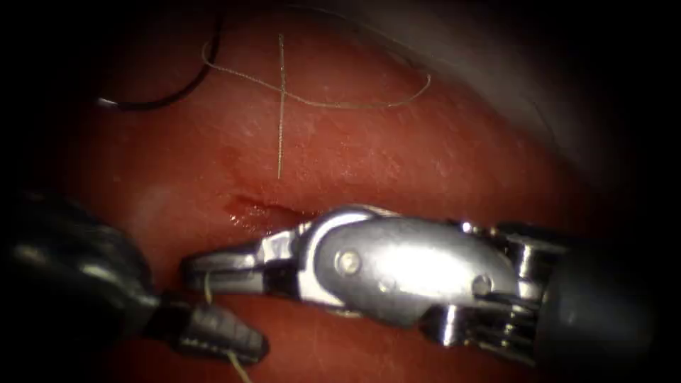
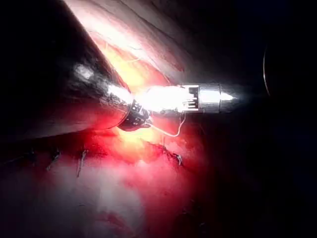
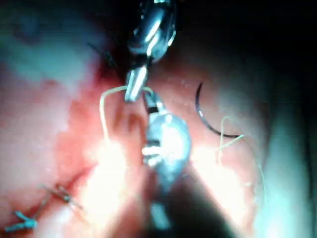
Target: Wound Closure
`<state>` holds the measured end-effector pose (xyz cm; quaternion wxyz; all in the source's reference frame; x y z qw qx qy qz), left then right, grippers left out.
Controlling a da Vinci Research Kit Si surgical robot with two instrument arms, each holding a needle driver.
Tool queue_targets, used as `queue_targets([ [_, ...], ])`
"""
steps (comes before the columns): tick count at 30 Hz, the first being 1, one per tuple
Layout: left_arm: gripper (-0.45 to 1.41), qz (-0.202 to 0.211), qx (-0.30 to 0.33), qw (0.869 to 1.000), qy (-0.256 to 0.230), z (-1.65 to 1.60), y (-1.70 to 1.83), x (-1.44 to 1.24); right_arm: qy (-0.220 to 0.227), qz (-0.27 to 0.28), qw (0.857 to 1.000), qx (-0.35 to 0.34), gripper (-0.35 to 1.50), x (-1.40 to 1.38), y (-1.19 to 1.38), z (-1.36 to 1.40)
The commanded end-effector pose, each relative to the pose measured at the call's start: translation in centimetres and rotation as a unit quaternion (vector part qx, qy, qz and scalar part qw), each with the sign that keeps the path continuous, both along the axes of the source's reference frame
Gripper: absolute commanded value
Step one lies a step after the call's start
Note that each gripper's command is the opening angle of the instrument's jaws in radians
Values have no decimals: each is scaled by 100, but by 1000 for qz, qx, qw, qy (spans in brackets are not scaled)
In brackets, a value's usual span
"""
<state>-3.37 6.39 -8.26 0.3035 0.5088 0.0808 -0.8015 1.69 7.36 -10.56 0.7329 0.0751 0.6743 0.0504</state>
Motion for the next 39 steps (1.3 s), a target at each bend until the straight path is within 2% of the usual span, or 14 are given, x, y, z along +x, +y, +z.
queue_targets([
  [1, -35, -8, 1, 1000, 6, 4, 1, -4, -9, 5, 1000, 16, -35, 4, 4, 4],
  [2, -31, -14, 4, 1000, 10, 3, 2, -4, -13, 8, 1000, 21, -35, 3, 6, 5],
  [3, 7, -28, 14, 999, 21, 2, 5, -4, -24, 15, 999, 32, -35, 2, 9, 8],
  [5, 56, -57, 38, 997, 41, 0, 9, -4, -39, 25, 998, 49, -35, 0, 14, 12],
  [7, 69, -97, 59, 992, 59, -3, 15, -6, -61, 39, 995, 74, -35, -4, 23, 20],
  [9, 78, -117, 62, 989, 62, -5, 23, -10, -82, 57, 988, 122, -35, -11, 37, 35],
  [14, 79, -144, 61, 986, 51, -4, 29, -17, -105, 82, 972, 193, -35, -27, 55, 67],
  [18, 79, -175, 51, 982, 52, 2, 35, -26, -111, 88, 966, 216, -35, -30, 55, 83],
  [19, 79, -210, 36, 975, 59, 13, 38, -40, -127, 84, 964, 220, -35, -29, 55, 94],
  [28, 71, -294, 12, 948, 120, 25, 34, -58, -172, 80, 959, 210, -35, -26, 54, 116],
  [31, 65, -310, 6, 938, 156, 26, 27, -59, -190, 83, 956, 209, -35, -26, 55, 116],
  [33, 64, -299, 6, 931, 207, 26, 13, -61, -208, 89, 951, 210, -35, -26, 56, 118],
  [37, 68, -294, 5, 917, 271, 21, -7, -73, -233, 100, 943, 216, -35, -27, 59, 122],
  [39, 68, -302, 2, 910, 285, 16, -14, -82, -246, 103, 939, 217, -35, -27, 59, 124],
])
